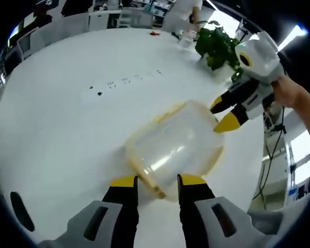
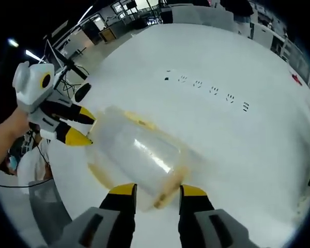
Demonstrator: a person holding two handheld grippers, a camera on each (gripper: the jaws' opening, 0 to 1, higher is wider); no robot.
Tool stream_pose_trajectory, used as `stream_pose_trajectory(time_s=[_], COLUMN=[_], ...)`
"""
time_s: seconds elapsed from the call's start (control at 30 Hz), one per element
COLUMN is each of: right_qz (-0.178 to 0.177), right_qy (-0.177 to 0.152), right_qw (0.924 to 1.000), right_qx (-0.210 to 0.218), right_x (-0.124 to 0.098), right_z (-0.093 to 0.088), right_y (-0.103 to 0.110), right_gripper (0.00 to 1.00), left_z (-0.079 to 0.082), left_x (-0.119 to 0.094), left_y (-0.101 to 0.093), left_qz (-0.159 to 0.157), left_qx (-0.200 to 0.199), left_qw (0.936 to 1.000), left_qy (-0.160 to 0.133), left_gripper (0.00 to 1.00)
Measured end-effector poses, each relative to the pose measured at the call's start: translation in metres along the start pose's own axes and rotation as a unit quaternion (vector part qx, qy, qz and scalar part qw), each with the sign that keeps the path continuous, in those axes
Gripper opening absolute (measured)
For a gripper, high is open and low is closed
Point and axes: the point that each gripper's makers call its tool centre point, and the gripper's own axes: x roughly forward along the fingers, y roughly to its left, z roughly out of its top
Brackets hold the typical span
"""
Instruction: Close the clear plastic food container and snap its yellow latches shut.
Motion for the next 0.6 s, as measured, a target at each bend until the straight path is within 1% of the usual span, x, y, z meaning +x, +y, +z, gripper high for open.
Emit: stream_pose_trajectory(time_s=[0.23,0.4,0.6], right_qz=[-0.003,-0.005,-0.010], right_qy=[-0.001,-0.010,-0.007], right_qw=[1.0000,0.9999,0.9999], right_qx=[0.005,0.006,0.011], right_x=[0.0012,0.0017,0.0021], right_z=[-0.0027,-0.0039,-0.0056], right_y=[0.0029,0.0071,0.0091], right_gripper=[0.30,0.29,0.29], left_z=[-0.0005,-0.0032,-0.0040], left_x=[-0.0012,-0.0033,-0.0036], left_y=[-0.0003,-0.0003,-0.0016], left_qz=[0.003,0.007,0.008], left_qx=[0.012,0.018,0.033], left_qw=[0.9999,0.9998,0.9994], left_qy=[0.001,0.003,0.002], left_gripper=[0.26,0.26,0.25])
